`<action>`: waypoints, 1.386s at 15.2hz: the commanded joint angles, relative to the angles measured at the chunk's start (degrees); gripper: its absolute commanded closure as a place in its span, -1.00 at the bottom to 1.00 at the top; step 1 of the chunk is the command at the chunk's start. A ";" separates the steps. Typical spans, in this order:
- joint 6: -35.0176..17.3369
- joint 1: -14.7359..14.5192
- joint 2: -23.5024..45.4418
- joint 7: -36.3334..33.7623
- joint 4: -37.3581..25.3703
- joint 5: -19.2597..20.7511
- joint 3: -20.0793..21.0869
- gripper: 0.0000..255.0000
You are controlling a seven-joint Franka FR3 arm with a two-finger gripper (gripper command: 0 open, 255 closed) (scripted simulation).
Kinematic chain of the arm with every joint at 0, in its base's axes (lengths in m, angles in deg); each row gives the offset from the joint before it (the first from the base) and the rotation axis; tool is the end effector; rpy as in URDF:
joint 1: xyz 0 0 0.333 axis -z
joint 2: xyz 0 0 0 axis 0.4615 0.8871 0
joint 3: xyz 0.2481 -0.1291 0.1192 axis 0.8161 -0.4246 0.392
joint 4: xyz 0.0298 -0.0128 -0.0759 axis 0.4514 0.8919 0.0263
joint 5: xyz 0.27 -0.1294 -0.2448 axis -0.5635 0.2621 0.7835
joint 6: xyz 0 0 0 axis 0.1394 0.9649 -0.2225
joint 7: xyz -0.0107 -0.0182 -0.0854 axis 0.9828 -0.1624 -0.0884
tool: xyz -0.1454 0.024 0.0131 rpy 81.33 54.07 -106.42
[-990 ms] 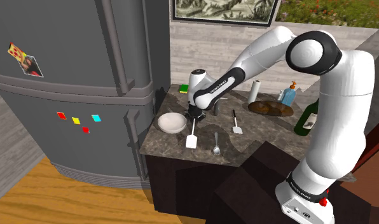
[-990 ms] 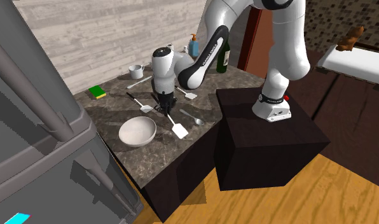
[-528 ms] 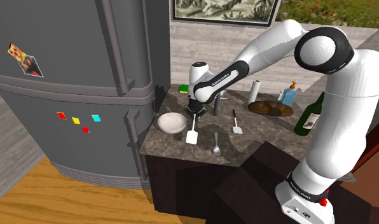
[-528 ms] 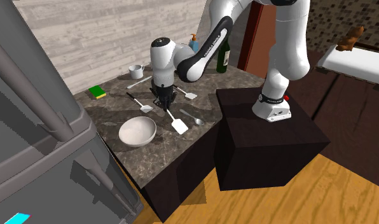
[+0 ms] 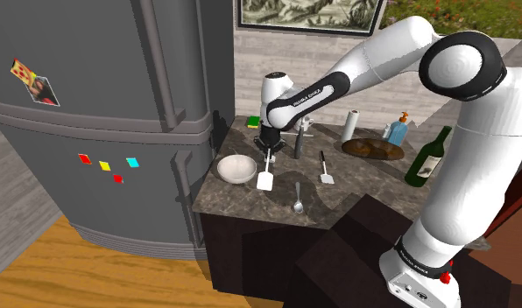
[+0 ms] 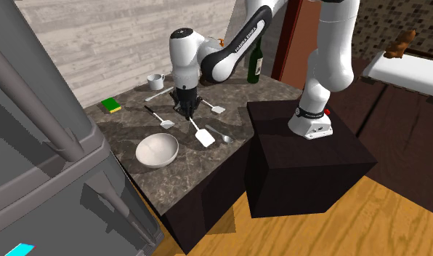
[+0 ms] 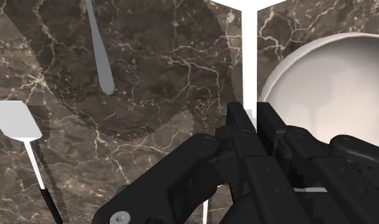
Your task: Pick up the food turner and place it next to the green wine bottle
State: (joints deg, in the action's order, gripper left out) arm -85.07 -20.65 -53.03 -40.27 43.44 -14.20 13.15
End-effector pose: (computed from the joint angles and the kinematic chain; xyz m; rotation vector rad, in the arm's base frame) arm 0.5767 0.0722 0.2754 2.8295 -1.2980 0.0946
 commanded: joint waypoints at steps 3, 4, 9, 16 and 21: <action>2.69 0.18 -1.77 0.70 -1.00 -0.89 0.28 1.00; 3.37 0.21 -2.20 0.86 -1.27 -1.10 0.34 1.00; 6.78 0.37 -4.17 1.64 -2.83 -2.05 0.57 1.00; 11.68 0.52 -6.48 2.56 -5.54 -3.13 0.76 1.00; 15.24 0.58 -7.80 3.11 -7.86 -3.73 0.84 1.00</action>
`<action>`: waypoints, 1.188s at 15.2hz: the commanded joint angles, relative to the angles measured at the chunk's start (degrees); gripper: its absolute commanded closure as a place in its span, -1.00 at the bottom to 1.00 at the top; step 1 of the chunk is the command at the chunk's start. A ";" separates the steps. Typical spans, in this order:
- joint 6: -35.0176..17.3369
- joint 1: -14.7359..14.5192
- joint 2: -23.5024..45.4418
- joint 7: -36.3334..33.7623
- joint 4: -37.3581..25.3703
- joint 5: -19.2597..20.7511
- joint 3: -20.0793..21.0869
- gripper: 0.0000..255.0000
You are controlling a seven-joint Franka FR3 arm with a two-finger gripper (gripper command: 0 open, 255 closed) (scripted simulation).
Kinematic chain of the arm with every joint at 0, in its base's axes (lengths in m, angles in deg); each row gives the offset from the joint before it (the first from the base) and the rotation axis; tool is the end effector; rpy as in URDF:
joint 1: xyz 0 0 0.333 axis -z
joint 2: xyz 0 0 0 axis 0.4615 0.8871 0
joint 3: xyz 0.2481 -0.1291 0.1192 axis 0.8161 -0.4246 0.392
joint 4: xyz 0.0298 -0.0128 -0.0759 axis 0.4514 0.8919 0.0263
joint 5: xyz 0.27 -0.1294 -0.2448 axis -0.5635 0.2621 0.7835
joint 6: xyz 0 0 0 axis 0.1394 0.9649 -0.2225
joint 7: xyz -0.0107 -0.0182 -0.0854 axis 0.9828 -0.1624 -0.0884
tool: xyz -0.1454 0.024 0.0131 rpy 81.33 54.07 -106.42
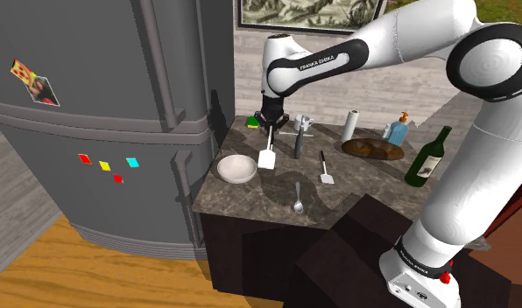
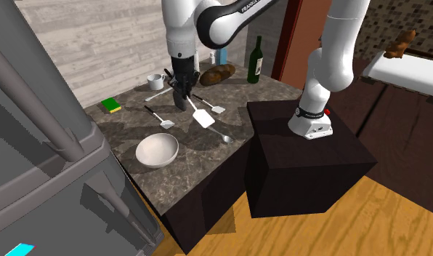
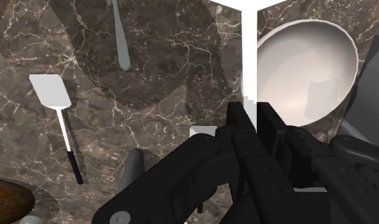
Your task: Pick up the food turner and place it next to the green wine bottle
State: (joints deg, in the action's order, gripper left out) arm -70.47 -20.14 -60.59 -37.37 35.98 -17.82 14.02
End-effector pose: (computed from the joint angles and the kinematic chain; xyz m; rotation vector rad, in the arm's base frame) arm 0.5775 0.0733 0.3853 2.8296 -1.2980 0.0945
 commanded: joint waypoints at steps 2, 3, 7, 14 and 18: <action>2.08 0.08 -0.68 0.39 -1.43 -0.31 -0.01 1.00; 2.80 0.09 -0.88 0.48 -1.96 -0.40 0.00 1.00; 5.72 0.11 -1.58 0.81 -4.21 -0.73 0.03 1.00; 10.92 0.11 -2.34 1.27 -8.71 -1.10 0.08 1.00; 13.96 0.08 -2.49 1.47 -11.60 -1.20 0.10 1.00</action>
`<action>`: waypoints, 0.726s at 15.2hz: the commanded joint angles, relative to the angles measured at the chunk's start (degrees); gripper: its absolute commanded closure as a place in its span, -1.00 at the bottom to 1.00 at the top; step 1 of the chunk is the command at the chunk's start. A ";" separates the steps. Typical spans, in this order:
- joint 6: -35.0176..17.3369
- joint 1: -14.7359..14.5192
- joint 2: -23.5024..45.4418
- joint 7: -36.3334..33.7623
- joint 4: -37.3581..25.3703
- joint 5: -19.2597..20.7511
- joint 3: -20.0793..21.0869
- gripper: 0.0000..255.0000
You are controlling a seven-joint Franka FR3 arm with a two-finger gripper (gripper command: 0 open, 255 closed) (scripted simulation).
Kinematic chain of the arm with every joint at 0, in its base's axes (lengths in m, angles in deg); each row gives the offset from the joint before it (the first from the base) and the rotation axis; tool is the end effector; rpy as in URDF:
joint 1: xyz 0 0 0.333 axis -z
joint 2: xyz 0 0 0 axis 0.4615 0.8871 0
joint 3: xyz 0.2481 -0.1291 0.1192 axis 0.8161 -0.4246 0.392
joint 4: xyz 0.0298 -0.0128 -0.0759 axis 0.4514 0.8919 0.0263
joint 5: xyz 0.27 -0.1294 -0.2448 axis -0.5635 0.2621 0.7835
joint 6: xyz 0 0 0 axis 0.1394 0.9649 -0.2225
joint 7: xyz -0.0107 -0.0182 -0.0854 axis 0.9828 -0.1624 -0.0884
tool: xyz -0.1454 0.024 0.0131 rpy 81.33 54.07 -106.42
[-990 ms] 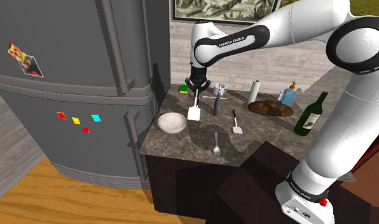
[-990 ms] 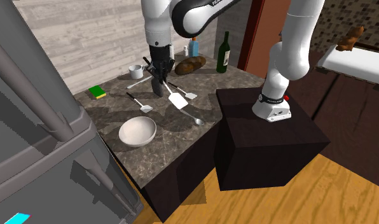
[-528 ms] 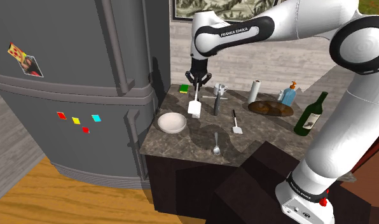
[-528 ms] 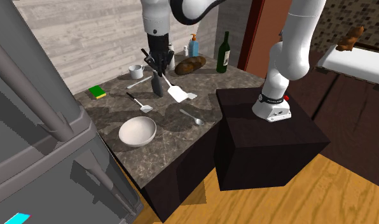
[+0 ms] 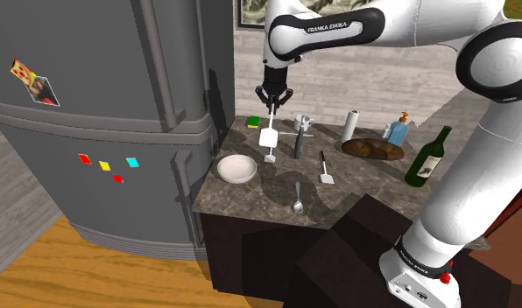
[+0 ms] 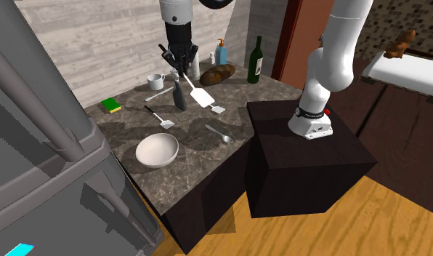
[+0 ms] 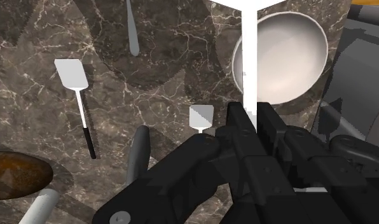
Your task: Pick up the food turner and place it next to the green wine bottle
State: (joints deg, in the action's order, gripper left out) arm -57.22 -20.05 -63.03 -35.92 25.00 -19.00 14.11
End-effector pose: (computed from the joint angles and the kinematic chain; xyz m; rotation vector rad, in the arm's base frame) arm 0.5778 0.0721 0.4789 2.8299 -1.2977 0.0949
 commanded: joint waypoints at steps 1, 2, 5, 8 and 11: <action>0.79 -0.01 -0.07 0.03 -0.70 -0.03 0.01 1.00; 0.28 0.68 -1.80 1.31 1.40 -0.57 -0.51 1.00; -0.95 2.56 -6.69 5.22 7.16 -1.95 -2.26 1.00; -1.79 4.17 -11.13 9.19 12.17 -2.92 -4.33 1.00; -2.33 5.63 -15.12 13.17 16.52 -3.45 -6.64 1.00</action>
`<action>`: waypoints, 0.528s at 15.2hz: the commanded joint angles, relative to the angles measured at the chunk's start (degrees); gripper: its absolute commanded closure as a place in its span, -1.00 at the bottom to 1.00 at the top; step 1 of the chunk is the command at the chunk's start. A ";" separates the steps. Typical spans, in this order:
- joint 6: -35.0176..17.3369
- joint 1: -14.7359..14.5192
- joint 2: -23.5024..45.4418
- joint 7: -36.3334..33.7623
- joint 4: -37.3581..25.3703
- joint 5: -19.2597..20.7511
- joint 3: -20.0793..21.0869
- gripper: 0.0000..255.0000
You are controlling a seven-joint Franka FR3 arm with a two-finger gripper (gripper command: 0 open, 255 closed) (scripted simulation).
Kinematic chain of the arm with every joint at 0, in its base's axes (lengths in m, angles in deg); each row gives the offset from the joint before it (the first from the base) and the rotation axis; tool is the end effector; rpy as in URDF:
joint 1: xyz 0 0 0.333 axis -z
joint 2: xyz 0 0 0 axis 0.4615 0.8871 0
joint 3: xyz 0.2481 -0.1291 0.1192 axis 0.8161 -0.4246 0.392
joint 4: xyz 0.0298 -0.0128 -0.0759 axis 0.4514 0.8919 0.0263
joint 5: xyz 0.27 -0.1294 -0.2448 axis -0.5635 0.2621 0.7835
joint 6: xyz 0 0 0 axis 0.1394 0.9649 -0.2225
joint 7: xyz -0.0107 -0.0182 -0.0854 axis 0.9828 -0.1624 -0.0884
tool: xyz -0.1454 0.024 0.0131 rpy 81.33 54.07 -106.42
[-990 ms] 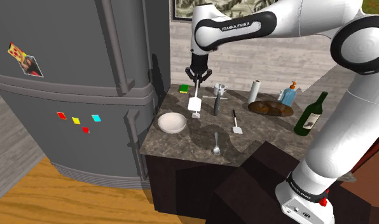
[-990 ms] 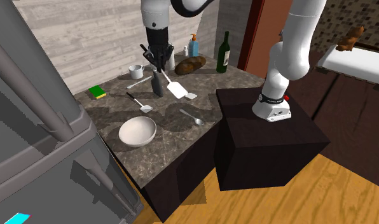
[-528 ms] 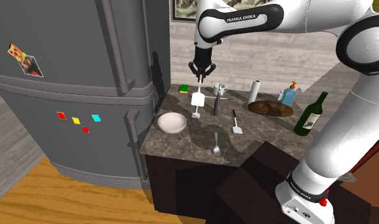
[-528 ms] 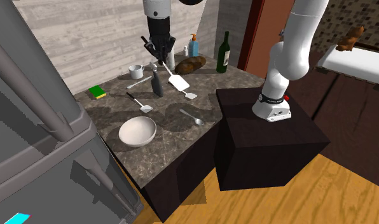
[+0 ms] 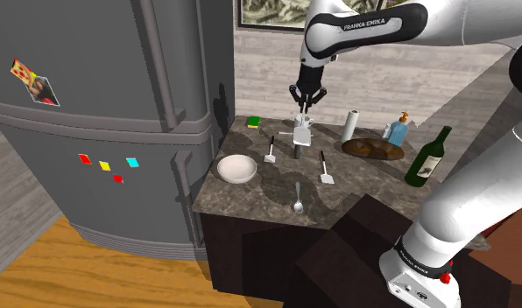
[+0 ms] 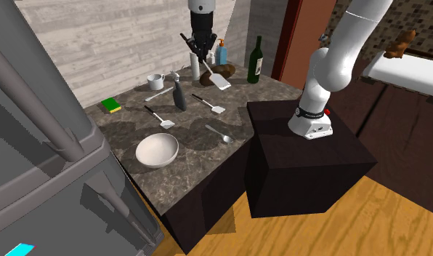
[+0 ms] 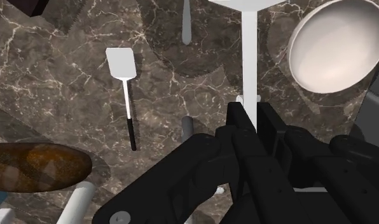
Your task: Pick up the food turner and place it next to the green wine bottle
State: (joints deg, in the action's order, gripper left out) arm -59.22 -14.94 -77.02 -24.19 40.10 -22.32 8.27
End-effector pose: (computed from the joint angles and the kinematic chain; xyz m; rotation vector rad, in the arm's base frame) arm 0.5093 -0.0224 0.4860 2.8285 -1.2993 0.0949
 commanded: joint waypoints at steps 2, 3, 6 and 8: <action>-0.56 1.47 -3.55 4.09 3.97 -0.25 -2.44 1.00; -0.64 1.94 -4.69 5.41 5.15 -0.25 -3.28 1.00; -0.77 3.37 -7.80 9.39 8.28 0.02 -5.92 1.00; -0.79 4.35 -9.63 12.04 10.05 0.38 -7.75 1.00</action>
State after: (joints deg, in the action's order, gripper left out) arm -59.69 -11.04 -85.85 -13.43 49.07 -22.11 1.36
